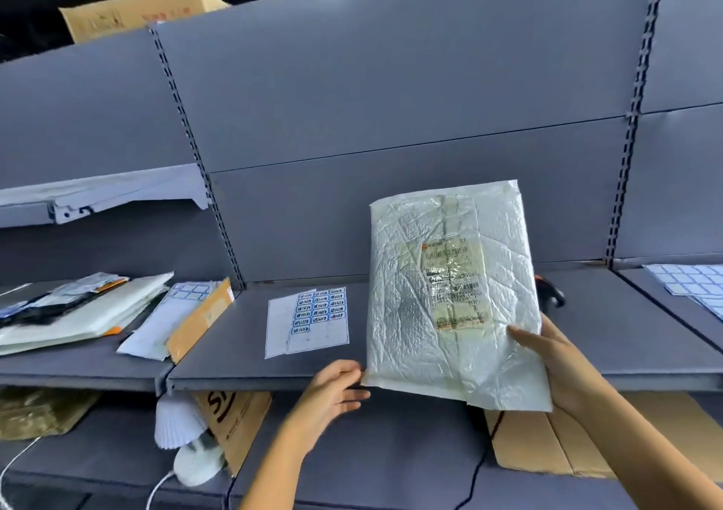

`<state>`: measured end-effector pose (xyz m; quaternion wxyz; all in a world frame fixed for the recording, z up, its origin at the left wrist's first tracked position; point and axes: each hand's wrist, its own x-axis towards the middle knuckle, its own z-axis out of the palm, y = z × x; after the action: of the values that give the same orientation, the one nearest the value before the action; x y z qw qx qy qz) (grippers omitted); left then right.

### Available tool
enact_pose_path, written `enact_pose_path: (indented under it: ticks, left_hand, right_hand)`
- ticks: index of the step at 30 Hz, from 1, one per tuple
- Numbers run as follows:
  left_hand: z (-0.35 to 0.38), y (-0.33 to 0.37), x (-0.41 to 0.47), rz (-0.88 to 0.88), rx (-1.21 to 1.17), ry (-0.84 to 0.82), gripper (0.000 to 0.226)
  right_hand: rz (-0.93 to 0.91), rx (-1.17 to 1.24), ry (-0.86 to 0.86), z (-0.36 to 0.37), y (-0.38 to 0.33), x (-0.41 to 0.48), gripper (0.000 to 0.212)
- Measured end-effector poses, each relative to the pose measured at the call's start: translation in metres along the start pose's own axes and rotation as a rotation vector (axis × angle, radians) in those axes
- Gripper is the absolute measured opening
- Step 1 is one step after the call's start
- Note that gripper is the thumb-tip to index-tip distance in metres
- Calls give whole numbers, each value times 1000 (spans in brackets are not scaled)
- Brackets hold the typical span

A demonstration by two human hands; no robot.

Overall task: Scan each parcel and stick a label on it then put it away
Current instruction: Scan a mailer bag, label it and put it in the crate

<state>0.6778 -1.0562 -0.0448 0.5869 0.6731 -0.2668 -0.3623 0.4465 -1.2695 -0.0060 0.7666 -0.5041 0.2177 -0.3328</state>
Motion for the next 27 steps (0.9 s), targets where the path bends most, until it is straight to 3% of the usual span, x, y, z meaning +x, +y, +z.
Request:
enact_pose_path:
  ticks: [10, 15, 22, 24, 27]
  left_hand:
    - [-69, 29, 104, 82, 130, -90, 18]
    - [-71, 31, 126, 95, 328, -168, 24]
    - [-72, 24, 140, 147, 534, -180, 27]
    - [-66, 29, 145, 149, 465, -121, 42]
    - [-52, 37, 167, 76, 230, -49, 81]
  right_hand:
    - [7, -27, 81, 42, 28, 94, 35]
    - [39, -72, 129, 47, 41, 124, 31]
    - [102, -299, 243, 45, 57, 147, 18]
    - [89, -386, 277, 47, 56, 150, 15]
    - [72, -389, 301, 46, 58, 152, 15]
